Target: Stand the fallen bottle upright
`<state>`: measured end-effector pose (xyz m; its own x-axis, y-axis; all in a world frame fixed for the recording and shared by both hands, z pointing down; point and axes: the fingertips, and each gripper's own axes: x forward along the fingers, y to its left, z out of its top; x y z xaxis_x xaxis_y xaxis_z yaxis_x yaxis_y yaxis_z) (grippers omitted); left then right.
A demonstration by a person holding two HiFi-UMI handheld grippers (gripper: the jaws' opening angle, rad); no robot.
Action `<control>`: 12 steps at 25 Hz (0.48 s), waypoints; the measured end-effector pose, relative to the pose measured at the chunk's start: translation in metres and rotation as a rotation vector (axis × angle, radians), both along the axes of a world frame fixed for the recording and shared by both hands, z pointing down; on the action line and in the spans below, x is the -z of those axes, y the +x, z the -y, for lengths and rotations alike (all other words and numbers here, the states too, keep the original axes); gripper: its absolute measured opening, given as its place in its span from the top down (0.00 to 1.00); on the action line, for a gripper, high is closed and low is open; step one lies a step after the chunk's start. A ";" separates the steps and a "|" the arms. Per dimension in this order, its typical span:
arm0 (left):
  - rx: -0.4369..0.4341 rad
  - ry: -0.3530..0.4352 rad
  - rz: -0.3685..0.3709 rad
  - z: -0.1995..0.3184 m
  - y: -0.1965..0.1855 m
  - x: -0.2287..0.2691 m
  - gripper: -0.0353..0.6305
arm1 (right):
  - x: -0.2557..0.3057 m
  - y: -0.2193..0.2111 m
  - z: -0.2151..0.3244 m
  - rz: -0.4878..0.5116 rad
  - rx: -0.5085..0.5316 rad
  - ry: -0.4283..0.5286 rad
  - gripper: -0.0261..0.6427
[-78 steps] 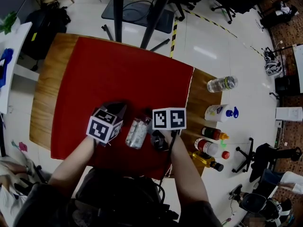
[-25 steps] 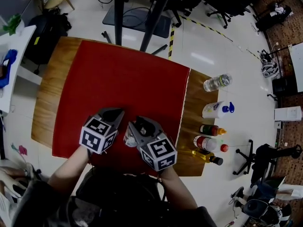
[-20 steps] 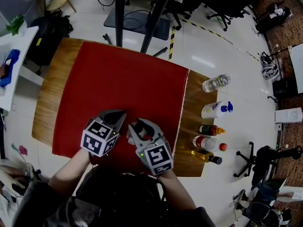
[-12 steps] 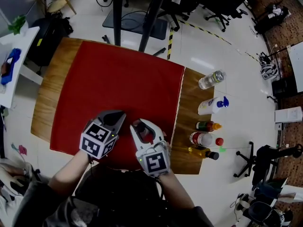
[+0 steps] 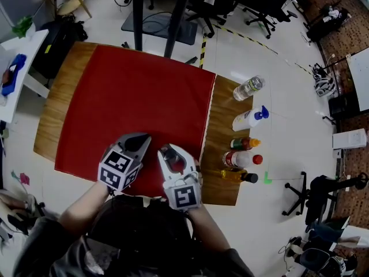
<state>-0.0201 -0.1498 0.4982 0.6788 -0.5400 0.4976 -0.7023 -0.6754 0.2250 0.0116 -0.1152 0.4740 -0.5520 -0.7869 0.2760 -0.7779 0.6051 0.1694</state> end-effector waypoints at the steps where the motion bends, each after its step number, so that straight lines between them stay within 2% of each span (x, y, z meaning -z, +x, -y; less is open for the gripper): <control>1: 0.001 0.010 0.000 -0.004 0.002 0.000 0.89 | 0.000 0.002 -0.004 0.004 -0.006 0.012 0.77; 12: 0.061 0.035 0.006 -0.034 -0.003 -0.005 0.89 | 0.000 0.012 -0.023 0.053 -0.037 0.092 0.77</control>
<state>-0.0229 -0.1156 0.5029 0.6413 -0.5975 0.4813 -0.7435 -0.6389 0.1976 0.0231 -0.0925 0.4743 -0.5338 -0.8277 0.1729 -0.8088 0.5595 0.1812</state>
